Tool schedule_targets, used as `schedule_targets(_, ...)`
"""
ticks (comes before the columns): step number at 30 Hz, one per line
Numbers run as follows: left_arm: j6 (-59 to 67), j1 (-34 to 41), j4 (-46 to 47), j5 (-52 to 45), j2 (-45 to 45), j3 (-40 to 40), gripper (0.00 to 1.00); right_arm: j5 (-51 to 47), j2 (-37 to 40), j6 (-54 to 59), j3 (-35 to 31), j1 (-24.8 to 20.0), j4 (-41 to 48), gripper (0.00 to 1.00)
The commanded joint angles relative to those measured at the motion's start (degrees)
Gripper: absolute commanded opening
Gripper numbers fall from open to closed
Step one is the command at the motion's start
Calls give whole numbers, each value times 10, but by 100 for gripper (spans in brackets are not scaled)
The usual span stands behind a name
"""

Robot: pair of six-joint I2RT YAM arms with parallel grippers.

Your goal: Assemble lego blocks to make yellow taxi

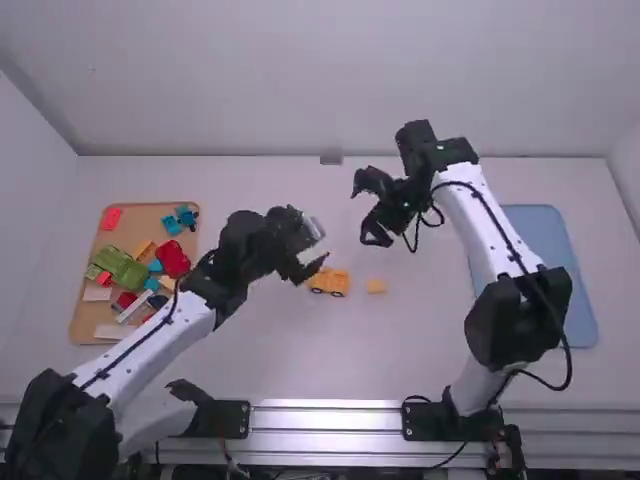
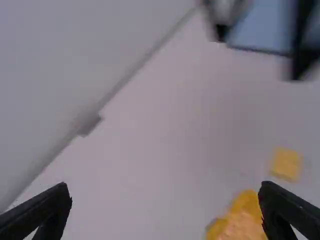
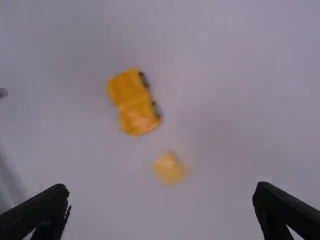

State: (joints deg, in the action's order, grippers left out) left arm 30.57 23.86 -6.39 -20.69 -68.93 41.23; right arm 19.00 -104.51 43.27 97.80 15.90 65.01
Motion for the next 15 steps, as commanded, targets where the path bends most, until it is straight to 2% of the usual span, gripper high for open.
schedule_targets(1, 116, -21, 27, -222, 7, 2, 99, -109, -3, 85, -20, 12, -21, 99)
schedule_targets(2, 123, -24, 32, -237, 7, 2, 99, -116, -3, 85, -22, 14, -23, 99)
schedule_targets(4, 173, -48, 74, -342, 7, 2, 99, -155, -3, 108, -28, 29, -61, 99)
schedule_targets(6, 208, -65, 98, -395, 7, 2, 99, -111, -3, 137, -28, 30, -61, 99)
schedule_targets(8, 241, -98, 121, -466, 5, 1, 99, 43, -3, 264, -28, 12, -30, 99)
schedule_targets(11, 240, -127, 116, -513, -9, 1, 99, 211, -3, 437, -37, -32, 30, 99)
schedule_targets(15, 236, -145, 77, -528, -56, 0, 99, 398, -4, 525, -92, -100, 36, 99)
